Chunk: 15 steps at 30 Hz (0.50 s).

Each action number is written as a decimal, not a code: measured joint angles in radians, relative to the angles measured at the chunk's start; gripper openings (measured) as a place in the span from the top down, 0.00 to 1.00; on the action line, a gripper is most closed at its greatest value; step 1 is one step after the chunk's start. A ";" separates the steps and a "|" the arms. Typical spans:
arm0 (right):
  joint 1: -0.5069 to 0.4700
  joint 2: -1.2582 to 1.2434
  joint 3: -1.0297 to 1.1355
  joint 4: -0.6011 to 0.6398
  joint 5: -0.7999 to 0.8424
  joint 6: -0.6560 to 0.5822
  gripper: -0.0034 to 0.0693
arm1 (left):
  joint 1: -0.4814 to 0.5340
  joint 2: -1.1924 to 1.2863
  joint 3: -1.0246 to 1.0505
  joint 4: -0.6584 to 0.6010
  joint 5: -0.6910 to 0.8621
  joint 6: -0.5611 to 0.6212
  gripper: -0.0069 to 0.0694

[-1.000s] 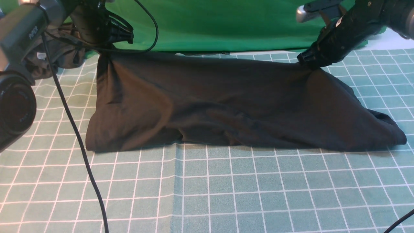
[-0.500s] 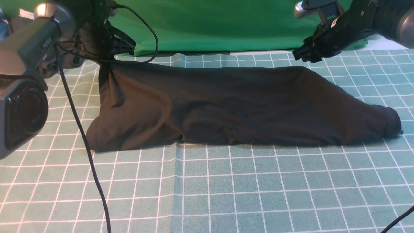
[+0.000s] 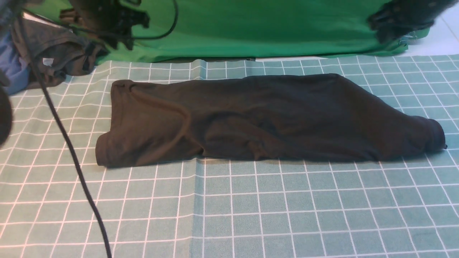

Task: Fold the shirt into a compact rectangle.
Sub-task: 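Pull the folded dark garment lengthwise by its ends to straighten it flat on the table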

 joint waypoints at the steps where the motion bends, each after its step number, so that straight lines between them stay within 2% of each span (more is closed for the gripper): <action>1: -0.017 -0.007 0.007 -0.003 0.026 0.002 0.87 | -0.012 -0.024 0.042 -0.010 -0.001 0.011 0.85; 5: -0.093 -0.036 0.086 -0.012 0.076 0.035 0.92 | -0.057 -0.089 0.270 -0.013 -0.007 0.026 0.90; 6: -0.097 -0.040 0.092 -0.012 0.077 0.040 0.92 | -0.058 -0.089 0.270 -0.013 -0.009 0.026 0.90; 9: -0.167 -0.063 0.196 -0.012 0.087 0.094 0.88 | -0.072 -0.098 0.474 -0.022 -0.074 0.026 0.91; 12: -0.224 -0.065 0.273 -0.014 0.081 0.124 0.71 | -0.074 -0.097 0.615 -0.033 -0.152 0.026 0.91; 14: -0.251 -0.059 0.312 -0.002 0.062 0.129 0.52 | -0.075 -0.097 0.687 -0.034 -0.210 0.026 0.91; 15: -0.261 -0.050 0.330 0.016 0.046 0.125 0.40 | -0.077 -0.097 0.731 -0.029 -0.244 0.026 0.91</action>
